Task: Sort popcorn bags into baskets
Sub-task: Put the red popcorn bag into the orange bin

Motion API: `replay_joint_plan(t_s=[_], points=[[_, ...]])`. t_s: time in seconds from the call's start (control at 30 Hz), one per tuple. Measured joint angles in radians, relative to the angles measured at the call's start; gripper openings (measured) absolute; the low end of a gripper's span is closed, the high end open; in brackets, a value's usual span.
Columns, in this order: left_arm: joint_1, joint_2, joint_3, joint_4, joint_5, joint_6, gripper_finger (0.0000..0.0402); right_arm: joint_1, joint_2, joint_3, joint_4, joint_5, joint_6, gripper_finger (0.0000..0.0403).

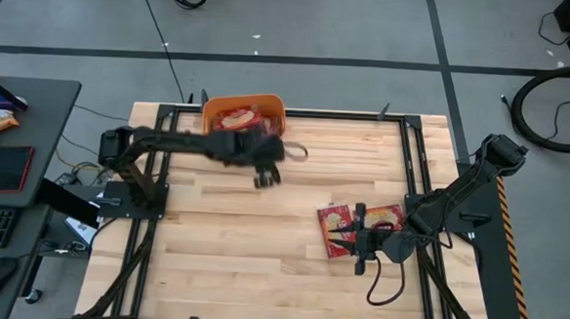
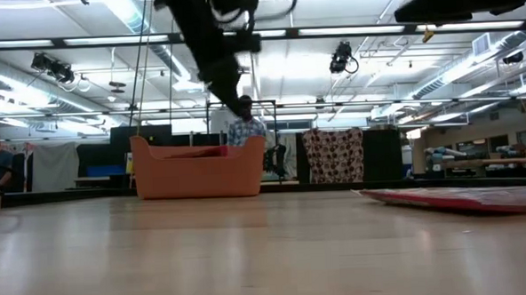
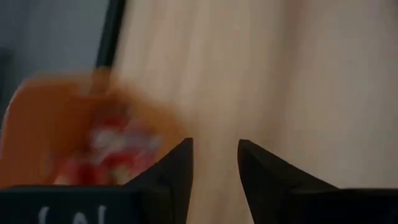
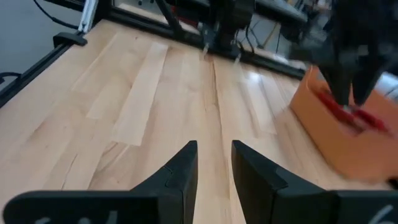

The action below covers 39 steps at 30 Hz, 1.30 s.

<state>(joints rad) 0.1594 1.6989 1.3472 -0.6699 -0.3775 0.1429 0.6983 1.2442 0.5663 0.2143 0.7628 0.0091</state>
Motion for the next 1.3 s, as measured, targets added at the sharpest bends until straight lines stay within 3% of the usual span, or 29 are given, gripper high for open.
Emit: replay_joint_plan(t_s=[0.13,0.47,0.6,0.83,0.97,1.1,1.3], points=[[-0.118,0.000,0.000,0.054,0.001,-0.079,0.0130,-0.008,0.000,0.000,-0.097,-0.056,0.142,0.0103],[-0.283,0.000,0.000,0.055,-0.002,-0.240,0.0130,-0.085,0.001,0.016,-0.538,-0.364,0.496,0.0103],[-0.319,0.000,0.000,0.057,-0.001,-0.273,0.0130,-0.057,0.064,0.036,-0.580,-0.357,0.505,0.0103],[-0.349,0.000,0.000,0.059,-0.002,-0.317,0.0130,0.016,0.299,0.180,-0.574,-0.195,0.439,0.0103],[-0.362,0.000,0.000,0.042,-0.002,-0.323,0.0130,0.048,0.406,0.259,-0.577,-0.190,0.397,0.0109],[-0.368,0.000,0.000,0.038,-0.001,-0.324,0.0130,0.074,0.473,0.306,-0.576,-0.182,0.388,0.0139],[-0.366,0.000,0.000,0.028,-0.002,-0.342,0.0130,0.074,0.536,0.315,-0.577,-0.144,0.437,0.0214]])
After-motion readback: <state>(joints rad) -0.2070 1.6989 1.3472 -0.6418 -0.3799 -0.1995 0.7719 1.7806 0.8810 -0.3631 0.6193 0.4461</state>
